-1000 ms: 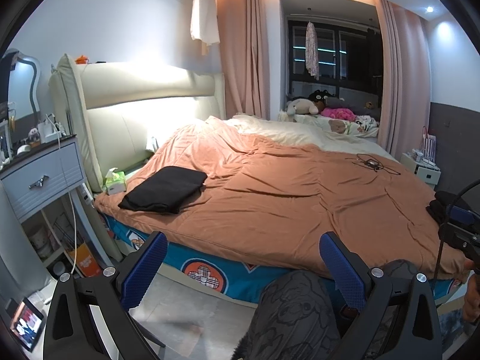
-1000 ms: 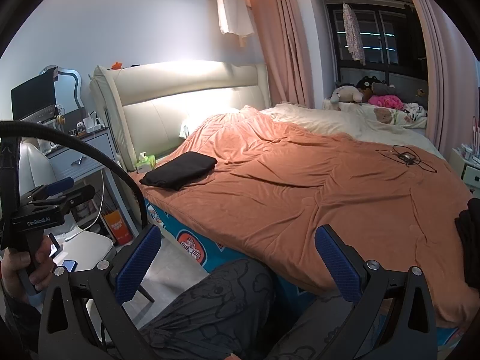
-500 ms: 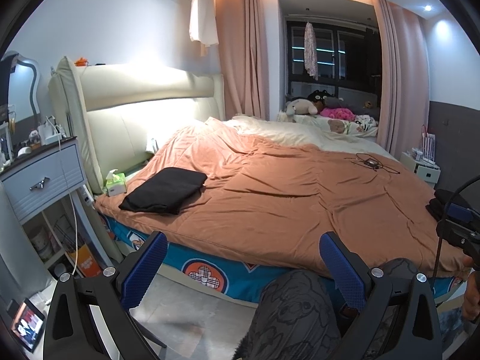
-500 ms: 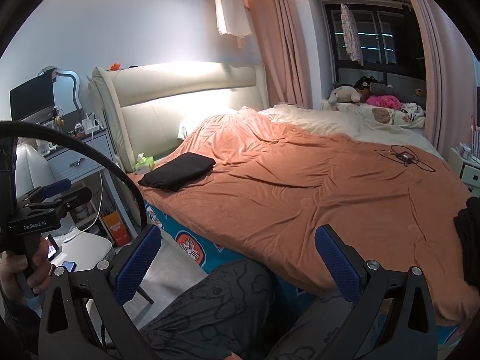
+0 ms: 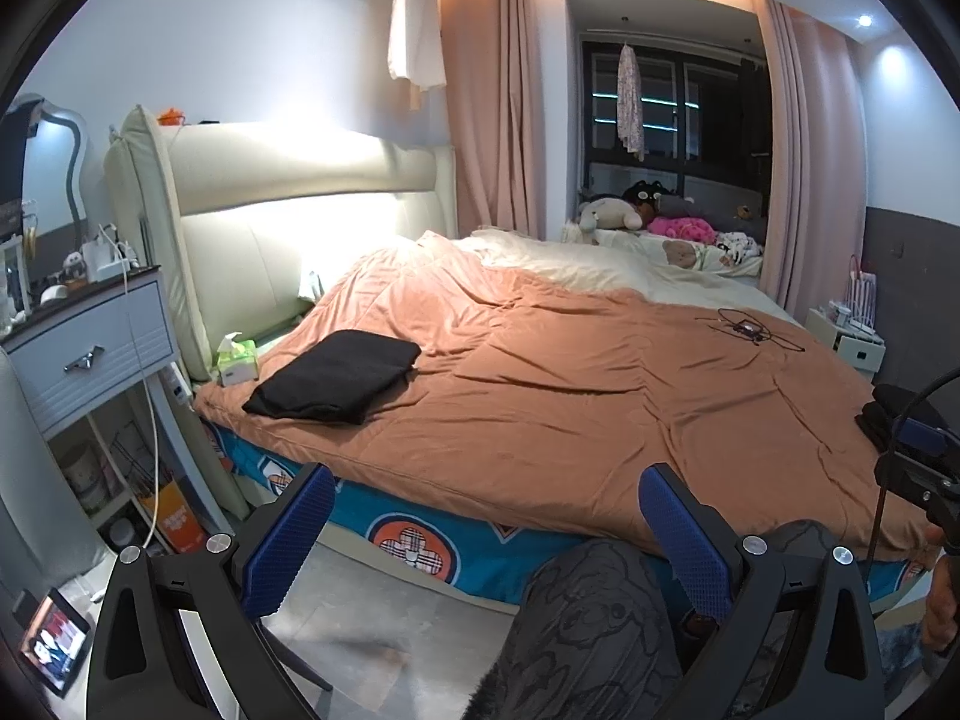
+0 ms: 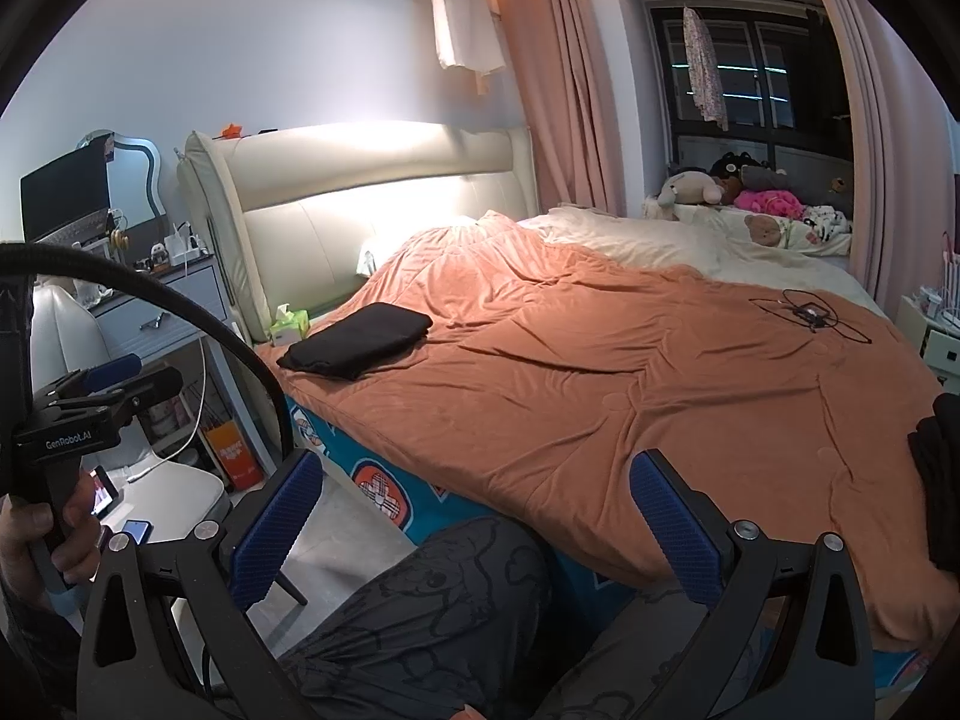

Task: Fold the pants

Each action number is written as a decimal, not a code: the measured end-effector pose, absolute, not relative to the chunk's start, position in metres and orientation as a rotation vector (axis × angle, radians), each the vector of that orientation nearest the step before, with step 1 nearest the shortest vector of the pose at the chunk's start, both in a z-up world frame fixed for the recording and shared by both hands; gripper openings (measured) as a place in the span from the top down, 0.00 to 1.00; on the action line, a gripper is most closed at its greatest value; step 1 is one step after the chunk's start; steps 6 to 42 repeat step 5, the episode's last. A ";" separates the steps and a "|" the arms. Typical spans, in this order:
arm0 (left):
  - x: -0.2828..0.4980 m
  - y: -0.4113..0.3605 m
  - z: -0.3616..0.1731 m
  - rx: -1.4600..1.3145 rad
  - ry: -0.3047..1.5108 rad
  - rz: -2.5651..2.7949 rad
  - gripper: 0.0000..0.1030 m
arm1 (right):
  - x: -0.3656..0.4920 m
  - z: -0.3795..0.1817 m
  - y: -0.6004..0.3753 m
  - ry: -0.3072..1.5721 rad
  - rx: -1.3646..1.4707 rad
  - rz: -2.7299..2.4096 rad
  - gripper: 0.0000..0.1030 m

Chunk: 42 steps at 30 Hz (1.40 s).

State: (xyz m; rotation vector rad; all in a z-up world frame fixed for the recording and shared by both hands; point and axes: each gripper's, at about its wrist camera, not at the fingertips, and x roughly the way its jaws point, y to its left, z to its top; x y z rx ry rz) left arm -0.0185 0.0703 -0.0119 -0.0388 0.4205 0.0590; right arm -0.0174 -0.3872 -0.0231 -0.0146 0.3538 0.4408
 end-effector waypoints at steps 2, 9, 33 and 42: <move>-0.019 0.071 -0.012 -0.040 0.419 0.059 0.00 | -0.017 -0.022 -0.388 0.354 -0.014 0.439 0.00; -0.019 0.073 -0.011 -0.046 0.415 0.063 0.00 | -0.017 -0.023 -0.388 0.354 -0.010 0.435 0.00; -0.019 0.073 -0.011 -0.046 0.415 0.063 0.00 | -0.017 -0.023 -0.388 0.354 -0.010 0.435 0.00; -0.019 0.073 -0.011 -0.046 0.415 0.063 0.00 | -0.017 -0.023 -0.388 0.354 -0.010 0.435 0.00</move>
